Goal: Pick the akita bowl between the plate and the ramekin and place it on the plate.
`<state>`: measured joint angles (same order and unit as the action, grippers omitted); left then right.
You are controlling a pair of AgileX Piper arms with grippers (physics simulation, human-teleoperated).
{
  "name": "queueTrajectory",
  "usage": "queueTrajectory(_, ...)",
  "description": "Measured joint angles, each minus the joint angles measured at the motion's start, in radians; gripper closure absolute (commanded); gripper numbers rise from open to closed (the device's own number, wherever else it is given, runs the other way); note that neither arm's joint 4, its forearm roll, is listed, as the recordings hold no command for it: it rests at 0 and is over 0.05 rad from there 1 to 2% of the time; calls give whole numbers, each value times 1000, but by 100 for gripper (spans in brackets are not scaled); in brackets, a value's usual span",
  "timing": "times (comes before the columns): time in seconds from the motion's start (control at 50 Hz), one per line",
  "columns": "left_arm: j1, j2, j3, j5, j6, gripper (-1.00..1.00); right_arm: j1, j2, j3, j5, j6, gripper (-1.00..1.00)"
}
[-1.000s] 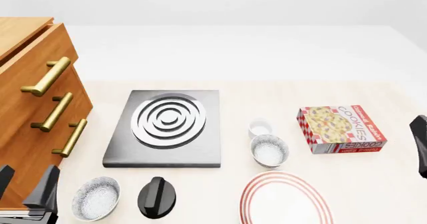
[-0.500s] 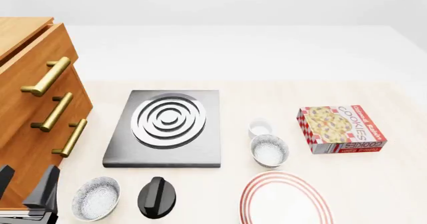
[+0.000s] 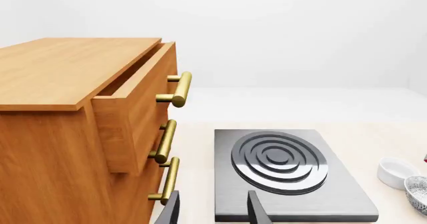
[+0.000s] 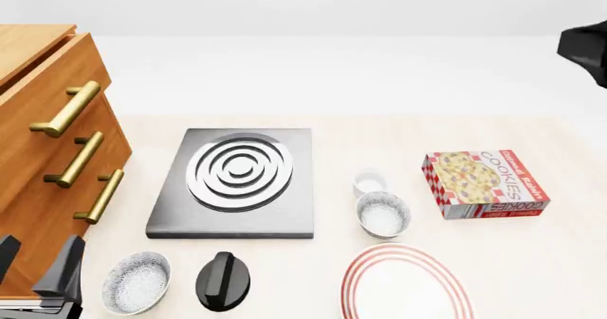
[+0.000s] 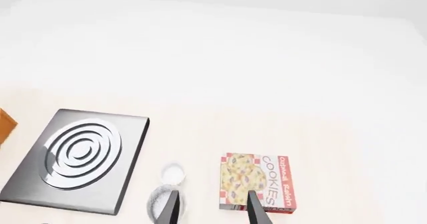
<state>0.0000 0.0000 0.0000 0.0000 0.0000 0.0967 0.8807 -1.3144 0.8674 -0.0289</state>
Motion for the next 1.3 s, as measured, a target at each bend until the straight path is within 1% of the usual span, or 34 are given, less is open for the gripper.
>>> queueTrajectory(0.22,0,0,0,0,0,-100,21,93,7,12,-21,-100)
queueTrajectory(0.4,0,0,0,0,0,-100,44,151,57,-12,-36,-100)
queueTrajectory(0.56,0,0,0,0,0,-100,58,202,124,-60,-43,-100)
queueTrajectory(0.8,0,0,0,0,0,-100,79,294,217,-162,-49,-100)
queueTrajectory(1.1,0,0,0,0,0,-100,96,358,237,-211,-17,-100)
queueTrajectory(1.3,0,0,0,0,0,-100,132,393,261,-257,69,-100)
